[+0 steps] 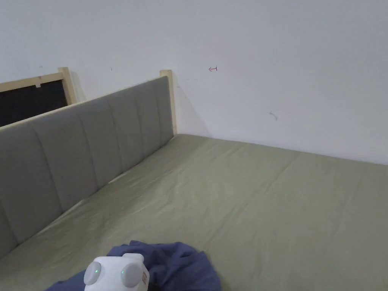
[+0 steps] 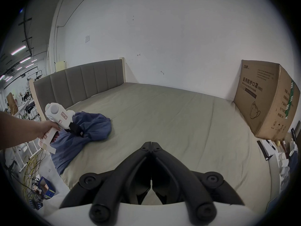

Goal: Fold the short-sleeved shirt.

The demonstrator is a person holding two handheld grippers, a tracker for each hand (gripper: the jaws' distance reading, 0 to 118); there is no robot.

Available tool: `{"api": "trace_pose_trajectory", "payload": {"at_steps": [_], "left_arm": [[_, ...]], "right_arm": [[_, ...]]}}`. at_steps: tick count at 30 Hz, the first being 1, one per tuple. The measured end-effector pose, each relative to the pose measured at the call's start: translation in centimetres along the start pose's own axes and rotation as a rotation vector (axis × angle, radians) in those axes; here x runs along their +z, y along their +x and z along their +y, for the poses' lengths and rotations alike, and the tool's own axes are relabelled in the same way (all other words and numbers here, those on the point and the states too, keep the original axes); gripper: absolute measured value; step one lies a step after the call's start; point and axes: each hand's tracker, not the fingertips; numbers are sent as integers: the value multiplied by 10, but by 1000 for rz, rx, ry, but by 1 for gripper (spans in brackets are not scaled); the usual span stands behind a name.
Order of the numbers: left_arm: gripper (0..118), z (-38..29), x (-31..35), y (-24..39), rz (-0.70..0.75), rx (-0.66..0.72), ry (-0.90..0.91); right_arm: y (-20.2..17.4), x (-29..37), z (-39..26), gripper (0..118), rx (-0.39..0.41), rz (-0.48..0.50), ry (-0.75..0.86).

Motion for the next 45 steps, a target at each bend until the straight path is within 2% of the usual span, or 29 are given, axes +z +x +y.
{"api": "trace_pose_trajectory", "payload": {"at_steps": [1,2,6,11,14,19,21,23,26,28,31,34,38,41,42,43,45], "left_arm": [[35,-1,7,-3,25,-3,25],[0,-2,14,-5,70,-33,27],[0,1,68,-15,43,-81,124],[0,22,190,-18,45,-126,357],[0,32,275,-7,-56,-136,513],[0,28,398,70,-242,-279,713],[0,19,430,115,-308,-362,767],[0,15,453,158,-397,-386,775],[0,16,456,214,-689,-367,666],[0,13,443,255,-764,-381,597],[0,-4,406,324,-701,-439,552],[0,-23,330,385,-759,-542,399],[0,-69,211,443,-620,-555,114],[0,-109,148,460,-479,-619,-9],[3,-117,134,463,-446,-629,-39],[17,-123,121,462,-442,-623,-90],[81,-130,107,454,-456,-604,-165]], "right_arm": [[2,4,0,0,-3,-1,7],[3,9,1,0,-4,-3,14],[13,35,4,0,-22,-10,46],[31,74,6,0,-31,-46,107],[45,97,9,0,-61,-74,155],[68,134,11,0,-87,-137,220],[78,148,11,0,-104,-159,241],[90,161,11,0,-115,-187,256],[106,178,8,0,-125,-241,278],[119,188,4,0,-142,-271,287],[137,199,-8,0,-170,-321,282],[154,203,-21,0,-196,-367,238],[171,203,-38,0,-223,-396,200],[178,200,-48,0,-233,-413,172],[180,199,-51,0,-238,-414,160],[181,197,-54,0,-243,-412,148],[182,193,-58,0,-250,-406,126]]}}
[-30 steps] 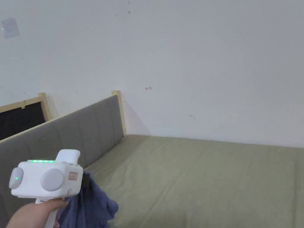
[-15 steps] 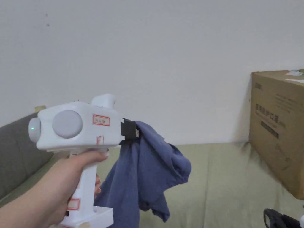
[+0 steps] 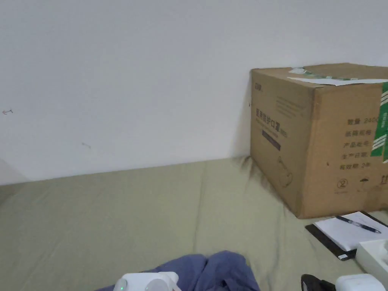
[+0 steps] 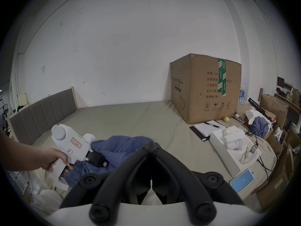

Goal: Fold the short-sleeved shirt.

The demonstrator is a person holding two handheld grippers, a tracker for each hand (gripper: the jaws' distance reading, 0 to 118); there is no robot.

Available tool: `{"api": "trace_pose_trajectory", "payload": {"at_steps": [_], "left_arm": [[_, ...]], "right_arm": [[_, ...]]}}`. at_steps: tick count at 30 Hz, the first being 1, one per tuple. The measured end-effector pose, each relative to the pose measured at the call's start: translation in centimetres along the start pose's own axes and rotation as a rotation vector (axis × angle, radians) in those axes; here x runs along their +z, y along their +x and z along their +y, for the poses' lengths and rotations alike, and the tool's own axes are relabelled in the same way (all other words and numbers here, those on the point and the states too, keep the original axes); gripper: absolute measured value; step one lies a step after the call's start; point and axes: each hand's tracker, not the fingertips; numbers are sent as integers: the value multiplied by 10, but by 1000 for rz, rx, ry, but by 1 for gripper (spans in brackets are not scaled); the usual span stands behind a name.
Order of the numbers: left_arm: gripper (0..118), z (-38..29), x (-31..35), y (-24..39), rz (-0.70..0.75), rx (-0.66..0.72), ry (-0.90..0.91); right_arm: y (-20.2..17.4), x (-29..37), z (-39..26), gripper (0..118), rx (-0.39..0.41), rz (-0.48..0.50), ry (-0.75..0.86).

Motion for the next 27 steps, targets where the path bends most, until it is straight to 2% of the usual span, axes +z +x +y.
{"api": "trace_pose_trajectory", "payload": {"at_steps": [1,2,7,8,9,10,11,12,14,17,21,24,27], "left_arm": [[108,-2,2,-5,-21,11,21],[111,-4,10,-10,-38,10,61],[110,-14,95,-28,-62,-30,273],[103,-20,118,-33,-89,-12,309],[86,-29,138,-38,-147,21,317],[52,-42,159,-47,-238,57,364],[30,-54,175,-54,-306,99,400],[18,-69,188,-60,-324,140,422],[4,-107,212,-68,-270,169,587],[0,-162,233,-68,-58,144,859],[0,-224,246,-60,166,194,1161],[0,-248,241,-56,351,218,1242],[0,-249,241,-58,354,174,1180]], "right_arm": [[0,-2,-2,0,0,3,-11],[-1,-4,-4,0,1,2,-18],[-9,-6,-2,0,-10,14,-25],[-13,-5,0,0,-10,20,-21],[-16,-4,2,0,-9,25,-16],[-19,-2,5,0,-7,33,-4],[-23,0,8,0,-6,42,11],[-27,3,10,0,-5,51,27],[-35,8,12,0,-3,65,81],[-43,22,11,0,-27,87,209],[-53,40,5,0,-60,44,336],[-57,48,0,0,-64,10,370],[-59,50,0,0,-54,-3,361]]}}
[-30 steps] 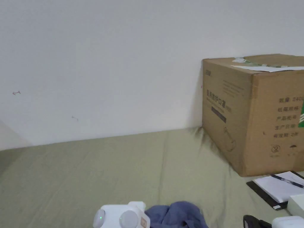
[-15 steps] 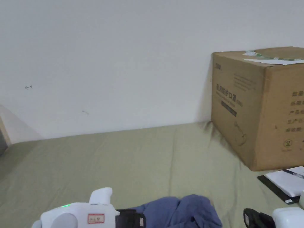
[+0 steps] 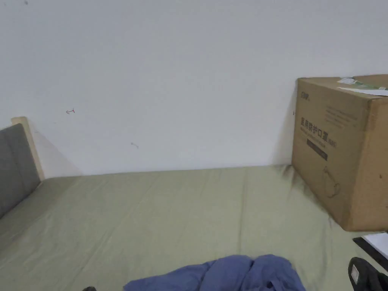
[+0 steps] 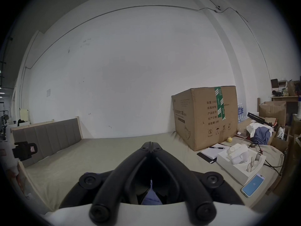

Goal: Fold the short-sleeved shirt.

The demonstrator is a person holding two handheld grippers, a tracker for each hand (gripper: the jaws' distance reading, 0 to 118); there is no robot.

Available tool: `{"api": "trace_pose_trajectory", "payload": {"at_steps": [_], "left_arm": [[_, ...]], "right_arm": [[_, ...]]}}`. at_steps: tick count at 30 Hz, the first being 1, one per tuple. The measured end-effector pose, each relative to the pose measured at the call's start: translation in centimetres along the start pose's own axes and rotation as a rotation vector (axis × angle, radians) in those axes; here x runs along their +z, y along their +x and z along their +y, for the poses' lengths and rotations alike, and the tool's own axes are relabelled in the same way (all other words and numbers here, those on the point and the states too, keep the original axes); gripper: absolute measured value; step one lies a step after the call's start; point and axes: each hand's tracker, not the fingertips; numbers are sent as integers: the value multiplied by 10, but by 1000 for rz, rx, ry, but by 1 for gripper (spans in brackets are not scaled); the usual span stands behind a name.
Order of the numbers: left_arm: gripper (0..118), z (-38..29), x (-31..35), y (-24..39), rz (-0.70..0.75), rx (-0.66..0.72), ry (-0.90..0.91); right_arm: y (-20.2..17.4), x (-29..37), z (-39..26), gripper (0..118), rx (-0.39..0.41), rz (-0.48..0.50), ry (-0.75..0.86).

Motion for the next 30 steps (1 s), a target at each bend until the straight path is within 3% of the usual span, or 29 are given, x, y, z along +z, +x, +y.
{"api": "trace_pose_trajectory", "payload": {"at_steps": [6,9,12,14,17,19,20,21,23,24,30], "left_arm": [[0,-6,-3,3,4,-6,-32],[0,6,-18,1,-92,83,-132],[0,42,-62,2,-71,23,-172],[0,59,-116,-2,-69,1,-321],[0,50,-226,-14,-125,29,-735],[0,20,-282,-29,-280,178,-886],[4,3,-303,-36,-259,253,-960],[14,-13,-321,-40,-235,312,-999],[87,-46,-355,-41,-160,274,-1049],[116,-62,-363,-41,-138,235,-1064],[114,-128,-415,-40,39,26,-1148]], "right_arm": [[-1,-2,1,0,9,4,-38],[-4,-8,1,0,45,15,-107],[-4,-16,-1,0,76,57,-137],[-6,-22,-2,0,114,64,-155],[-12,-40,-9,0,240,23,-260],[-11,-52,-17,0,250,57,-312],[-10,-58,-22,0,251,57,-331],[-9,-64,-27,0,249,57,-350],[-5,-78,-39,0,229,60,-407],[-3,-84,-44,0,218,60,-434],[10,-114,-73,0,210,73,-532]]}}
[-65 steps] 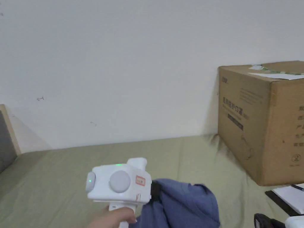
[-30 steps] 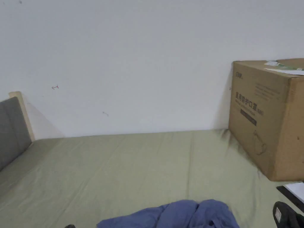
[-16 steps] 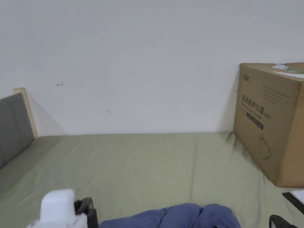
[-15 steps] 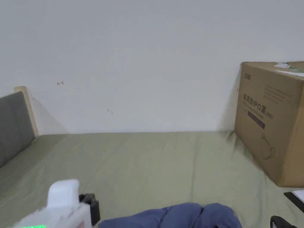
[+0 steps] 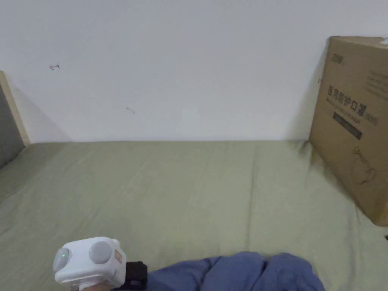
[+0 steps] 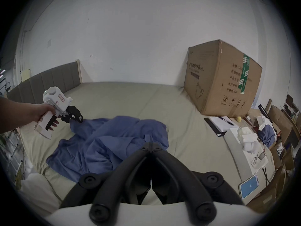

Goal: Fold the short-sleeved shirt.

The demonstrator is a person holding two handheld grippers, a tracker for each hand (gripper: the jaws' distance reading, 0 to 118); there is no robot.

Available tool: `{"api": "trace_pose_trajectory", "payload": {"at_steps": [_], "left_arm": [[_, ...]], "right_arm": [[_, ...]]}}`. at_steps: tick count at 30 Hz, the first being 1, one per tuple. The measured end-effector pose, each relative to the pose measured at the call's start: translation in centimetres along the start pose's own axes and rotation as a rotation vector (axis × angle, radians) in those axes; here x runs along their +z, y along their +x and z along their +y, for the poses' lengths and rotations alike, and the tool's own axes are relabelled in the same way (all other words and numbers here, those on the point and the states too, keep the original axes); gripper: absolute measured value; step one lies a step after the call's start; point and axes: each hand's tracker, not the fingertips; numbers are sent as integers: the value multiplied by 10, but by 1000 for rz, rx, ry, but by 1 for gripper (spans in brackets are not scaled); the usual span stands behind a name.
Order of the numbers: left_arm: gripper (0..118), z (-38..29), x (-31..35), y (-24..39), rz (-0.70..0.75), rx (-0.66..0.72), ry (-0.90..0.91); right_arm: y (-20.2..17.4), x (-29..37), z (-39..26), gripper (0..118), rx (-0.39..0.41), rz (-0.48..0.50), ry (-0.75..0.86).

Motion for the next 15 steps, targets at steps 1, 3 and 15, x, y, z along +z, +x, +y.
{"api": "trace_pose_trajectory", "payload": {"at_steps": [1,3,15], "left_arm": [[114,2,-10,0,28,-8,-17],[114,3,-20,1,16,-25,-51],[2,-27,50,28,-42,-195,267]], "right_arm": [[0,-4,-2,0,5,2,-10],[0,-13,-5,0,9,6,-27],[37,-43,28,0,-139,146,76]]}}
